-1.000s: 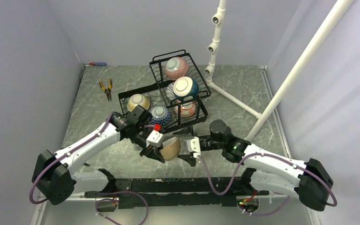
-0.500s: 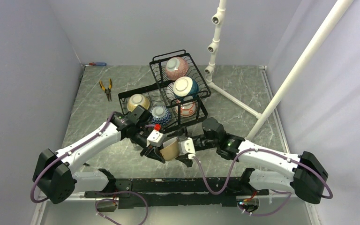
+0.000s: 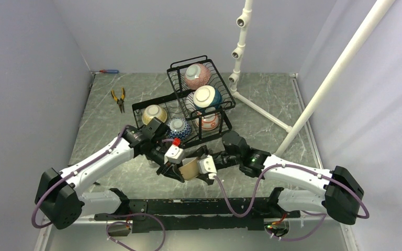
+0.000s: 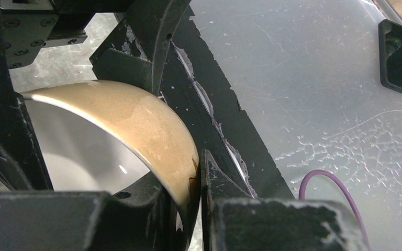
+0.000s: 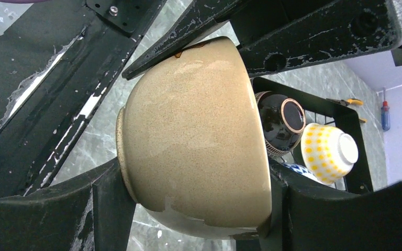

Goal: Load the bowls into the dish rack
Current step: Pick up the bowl from the center of the board.

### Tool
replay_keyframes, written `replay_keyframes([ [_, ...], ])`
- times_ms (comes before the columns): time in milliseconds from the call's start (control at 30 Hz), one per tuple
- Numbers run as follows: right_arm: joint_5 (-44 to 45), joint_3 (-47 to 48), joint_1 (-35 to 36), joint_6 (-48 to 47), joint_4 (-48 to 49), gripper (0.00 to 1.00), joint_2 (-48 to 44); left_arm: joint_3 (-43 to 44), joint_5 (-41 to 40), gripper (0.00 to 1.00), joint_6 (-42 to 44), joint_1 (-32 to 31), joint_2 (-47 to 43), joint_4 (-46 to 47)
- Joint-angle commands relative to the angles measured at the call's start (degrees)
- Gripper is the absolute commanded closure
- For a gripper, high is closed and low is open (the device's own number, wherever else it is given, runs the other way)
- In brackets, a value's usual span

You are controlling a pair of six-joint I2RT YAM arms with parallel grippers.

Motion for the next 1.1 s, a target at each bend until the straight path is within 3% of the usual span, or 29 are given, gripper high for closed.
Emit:
replay_keyframes([
  [0,-0.81,0.85,0.18,1.60,3.29,0.95,-1.66,0.35,-1.60,0.77,-4.68,0.29,-3.36,8.79],
  [33,-0.71,0.49,0.17,2.01,3.72,1.00,-1.89,0.19,-3.08,0.72,-6.82,0.34,-3.71,10.16],
  [267,3.22,-1.97,0.17,8.14,7.77,1.00,-3.82,-2.69,-16.11,0.39,-15.55,0.29,-8.94,16.99],
  [367,6.36,-2.69,0.20,12.66,9.87,1.00,-4.95,-6.44,-22.63,0.17,-17.92,0.29,-14.68,22.38],
  [467,8.05,-3.05,0.18,15.49,10.96,1.00,-5.39,-9.35,-27.33,0.07,-19.85,0.29,-20.20,26.90],
  [800,17.66,-0.95,0.24,30.45,14.60,1.00,-4.01,-14.33,-40.82,0.06,-25.11,-1.80,-29.37,34.36],
  [1067,19.13,2.13,0.19,34.80,13.08,1.00,-0.92,-13.87,-41.20,0.06,-27.03,-3.10,-26.42,35.84],
])
